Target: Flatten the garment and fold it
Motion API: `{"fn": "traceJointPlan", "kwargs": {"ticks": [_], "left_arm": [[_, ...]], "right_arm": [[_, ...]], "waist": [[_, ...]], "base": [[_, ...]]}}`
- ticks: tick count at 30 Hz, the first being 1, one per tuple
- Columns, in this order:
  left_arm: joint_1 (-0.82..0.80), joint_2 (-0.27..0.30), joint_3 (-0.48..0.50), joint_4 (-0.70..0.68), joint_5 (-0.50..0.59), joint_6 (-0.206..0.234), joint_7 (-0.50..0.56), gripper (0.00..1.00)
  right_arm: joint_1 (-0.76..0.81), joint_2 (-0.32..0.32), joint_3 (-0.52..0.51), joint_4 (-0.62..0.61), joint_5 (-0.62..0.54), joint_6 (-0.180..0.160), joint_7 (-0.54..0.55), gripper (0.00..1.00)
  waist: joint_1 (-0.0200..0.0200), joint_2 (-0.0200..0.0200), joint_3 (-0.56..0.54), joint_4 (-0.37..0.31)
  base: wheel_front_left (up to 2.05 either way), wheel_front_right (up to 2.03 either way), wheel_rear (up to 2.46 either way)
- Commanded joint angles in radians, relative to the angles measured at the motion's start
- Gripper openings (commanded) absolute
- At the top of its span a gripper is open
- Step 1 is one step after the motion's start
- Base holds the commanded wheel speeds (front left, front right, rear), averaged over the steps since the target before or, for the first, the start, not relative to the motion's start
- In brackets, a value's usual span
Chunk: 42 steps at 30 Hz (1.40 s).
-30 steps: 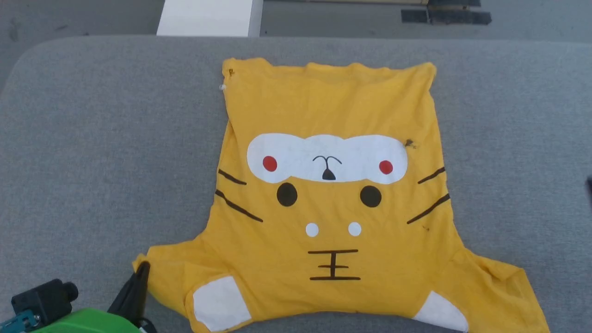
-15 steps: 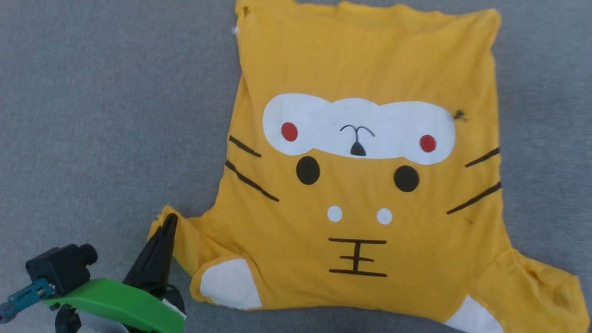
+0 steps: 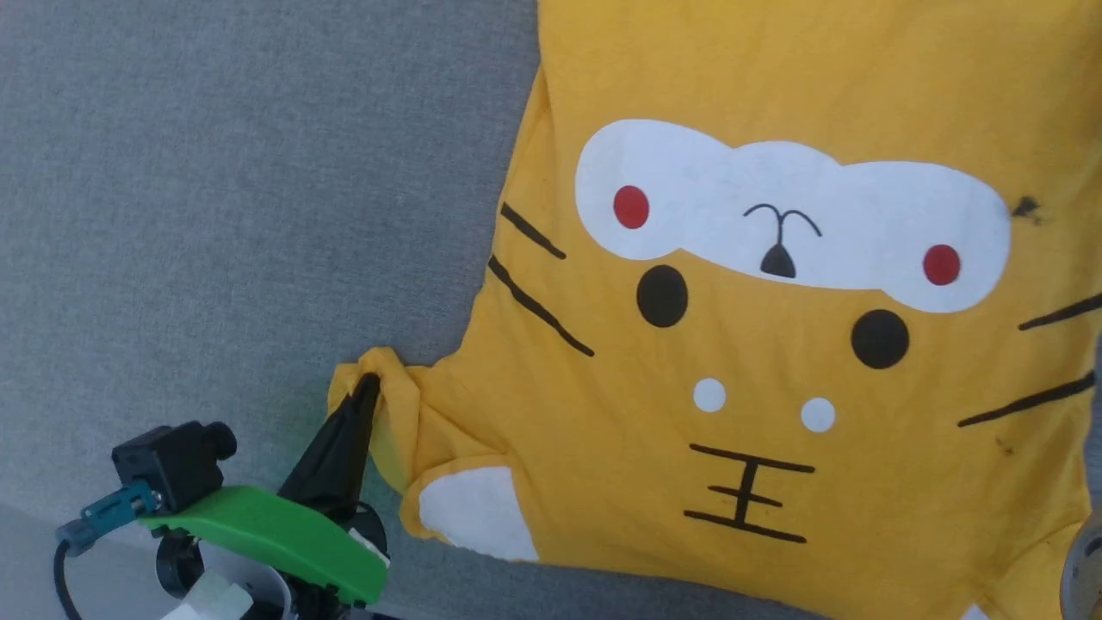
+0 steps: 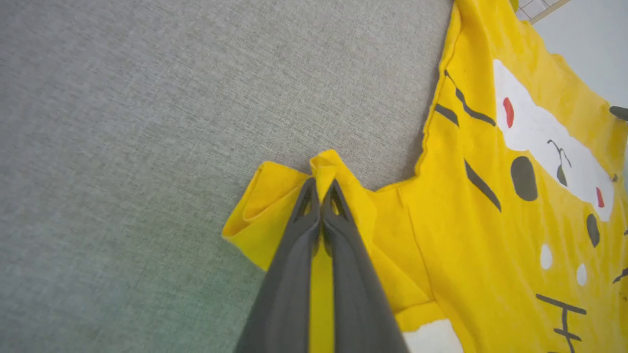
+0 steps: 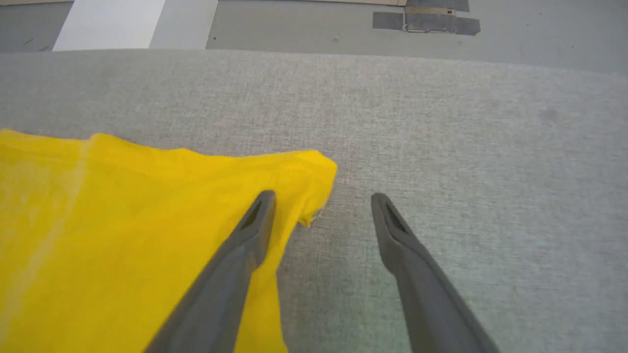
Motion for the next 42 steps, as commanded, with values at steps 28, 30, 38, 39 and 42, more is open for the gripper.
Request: {"fn": "traceJointPlan", "kwargs": {"ticks": [28,30,38,39,42], "left_arm": [[0.026,0.024,0.038,0.015,0.032,0.029,-0.019,0.0],[0.036,0.02,0.043,0.012,0.026,0.033,-0.025,0.0],[0.094,0.015,0.064,0.013,0.014,0.035,-0.054,0.0],[0.098,0.014,0.066,0.016,0.014,0.036,-0.057,0.0],[0.101,0.019,0.066,0.027,0.021,0.034,-0.062,0.0]], "right_arm": [[0.611,0.046,-0.201,-0.307,0.276,-0.002,-0.112,0.0],[0.746,0.09,-0.238,-0.366,0.307,-0.002,-0.115,0.0],[1.149,0.144,-0.226,-0.352,0.488,-0.002,-0.216,0.0],[1.16,0.144,-0.212,-0.332,0.505,-0.002,-0.238,0.0],[1.16,0.145,-0.174,-0.309,0.499,-0.002,-0.302,0.0]], "waist": [[0.0,0.0,-0.231,-0.182],[0.0,0.0,-0.246,-0.197],[0.0,0.0,-0.286,-0.256],[0.0,0.0,-0.291,-0.261],[0.0,0.0,-0.304,-0.27]], "base": [[0.0,0.0,0.0],[0.0,0.0,0.0],[0.0,0.0,0.0],[0.0,0.0,0.0],[0.0,0.0,0.0]]}}
